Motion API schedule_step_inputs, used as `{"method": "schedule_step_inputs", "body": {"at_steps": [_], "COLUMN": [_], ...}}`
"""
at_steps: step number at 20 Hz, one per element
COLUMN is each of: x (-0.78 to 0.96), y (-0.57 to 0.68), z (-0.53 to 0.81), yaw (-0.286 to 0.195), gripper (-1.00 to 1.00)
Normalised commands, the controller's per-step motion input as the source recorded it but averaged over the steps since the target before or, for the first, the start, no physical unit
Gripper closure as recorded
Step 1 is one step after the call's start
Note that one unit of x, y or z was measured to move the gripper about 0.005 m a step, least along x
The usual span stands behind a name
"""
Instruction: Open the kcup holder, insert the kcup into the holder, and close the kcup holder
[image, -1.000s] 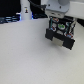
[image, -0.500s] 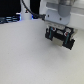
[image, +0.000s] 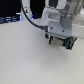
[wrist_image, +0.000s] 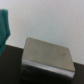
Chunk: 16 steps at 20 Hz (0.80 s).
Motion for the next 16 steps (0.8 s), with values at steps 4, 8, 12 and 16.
{"method": "schedule_step_inputs", "body": {"at_steps": [4, 8, 12, 16], "x": [-0.35, -0.42, -0.36, -0.31], "y": [0.09, 0.27, 0.42, 0.48], "z": [-0.11, -0.04, 0.01, 0.03], "yaw": [0.248, 0.169, 0.133, 0.123], "gripper": [-1.00, -1.00, -1.00, -1.00]}}
